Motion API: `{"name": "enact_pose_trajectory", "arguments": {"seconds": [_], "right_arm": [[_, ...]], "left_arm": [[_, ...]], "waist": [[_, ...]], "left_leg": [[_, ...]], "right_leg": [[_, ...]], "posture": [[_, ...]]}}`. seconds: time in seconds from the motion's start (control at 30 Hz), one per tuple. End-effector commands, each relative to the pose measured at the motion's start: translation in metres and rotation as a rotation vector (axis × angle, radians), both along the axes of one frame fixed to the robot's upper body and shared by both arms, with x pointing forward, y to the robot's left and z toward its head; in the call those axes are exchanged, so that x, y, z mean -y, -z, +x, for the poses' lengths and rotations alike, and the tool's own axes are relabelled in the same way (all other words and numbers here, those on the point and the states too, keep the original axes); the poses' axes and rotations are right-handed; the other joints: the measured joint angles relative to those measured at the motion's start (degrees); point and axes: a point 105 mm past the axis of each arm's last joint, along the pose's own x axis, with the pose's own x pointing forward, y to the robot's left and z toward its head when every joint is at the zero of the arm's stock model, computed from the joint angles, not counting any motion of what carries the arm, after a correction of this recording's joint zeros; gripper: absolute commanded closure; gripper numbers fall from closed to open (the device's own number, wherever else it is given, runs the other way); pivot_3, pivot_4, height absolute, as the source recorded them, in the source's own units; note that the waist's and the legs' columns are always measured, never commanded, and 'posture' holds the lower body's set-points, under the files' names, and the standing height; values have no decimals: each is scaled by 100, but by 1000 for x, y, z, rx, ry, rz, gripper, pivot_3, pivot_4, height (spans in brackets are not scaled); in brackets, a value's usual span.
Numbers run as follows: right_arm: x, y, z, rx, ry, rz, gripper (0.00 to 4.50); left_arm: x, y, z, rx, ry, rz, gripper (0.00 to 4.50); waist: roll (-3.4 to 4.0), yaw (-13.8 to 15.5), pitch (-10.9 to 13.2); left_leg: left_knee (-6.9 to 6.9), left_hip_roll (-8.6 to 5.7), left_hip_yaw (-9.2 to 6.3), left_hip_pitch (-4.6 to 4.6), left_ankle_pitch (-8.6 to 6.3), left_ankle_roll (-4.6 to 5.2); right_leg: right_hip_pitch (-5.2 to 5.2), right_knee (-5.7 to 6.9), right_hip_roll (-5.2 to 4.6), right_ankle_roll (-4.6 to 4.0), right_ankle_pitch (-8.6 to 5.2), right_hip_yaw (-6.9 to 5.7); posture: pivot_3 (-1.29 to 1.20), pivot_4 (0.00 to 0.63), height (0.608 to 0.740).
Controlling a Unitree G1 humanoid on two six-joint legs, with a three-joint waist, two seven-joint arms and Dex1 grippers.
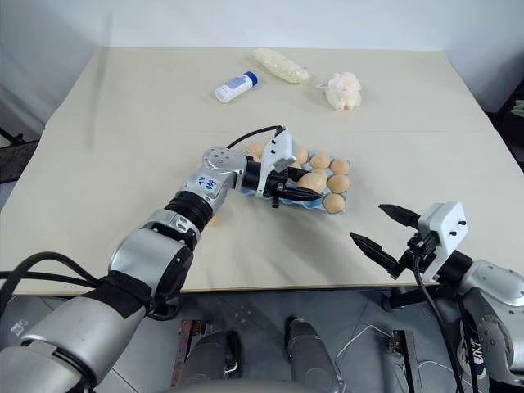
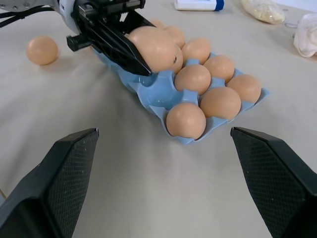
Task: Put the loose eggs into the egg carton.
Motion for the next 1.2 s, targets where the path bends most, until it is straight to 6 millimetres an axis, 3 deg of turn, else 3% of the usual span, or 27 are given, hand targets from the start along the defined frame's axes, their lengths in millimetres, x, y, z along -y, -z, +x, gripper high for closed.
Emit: {"name": "enact_pose_trajectory", "arguments": {"seconds": [0.03, 0.73, 0.77, 1.0, 1.2], "right_arm": [[1, -13, -3, 50, 8, -2, 0], [2, -10, -3, 33, 23, -13, 0], [2, -10, -3, 32, 25, -14, 0], [4, -9, -3, 27, 31, -17, 0], [4, -10, 1, 24, 22, -21, 0]], "left_arm": [[9, -11, 4, 53, -28, 0, 2897], [19, -1, 11, 50, -124, 37, 2897], [19, -1, 11, 50, -122, 36, 2205], [21, -5, 11, 53, -126, 28, 87], [15, -40, 17, 114, -129, -65, 37]], "waist": [[0, 0, 0], [0, 7, 0], [0, 8, 0], [0, 4, 0], [-1, -3, 1]], "left_leg": [[0, 0, 1, 0, 0, 0], [0, -2, 0, 0, -3, 4], [0, -2, 0, 0, -3, 4], [8, -3, 1, 0, -2, 4], [20, -7, -3, -2, -3, 6]], "right_leg": [[0, 0, 0, 0, 0, 1], [0, 1, 0, 7, 4, -1], [0, 1, 0, 8, 4, -1], [3, 2, 0, 10, 6, 1], [3, 4, 0, 10, 6, 3]], "posture": [[0, 150, 740], [0, 150, 740], [0, 150, 740], [0, 150, 740], [0, 150, 740]]}}
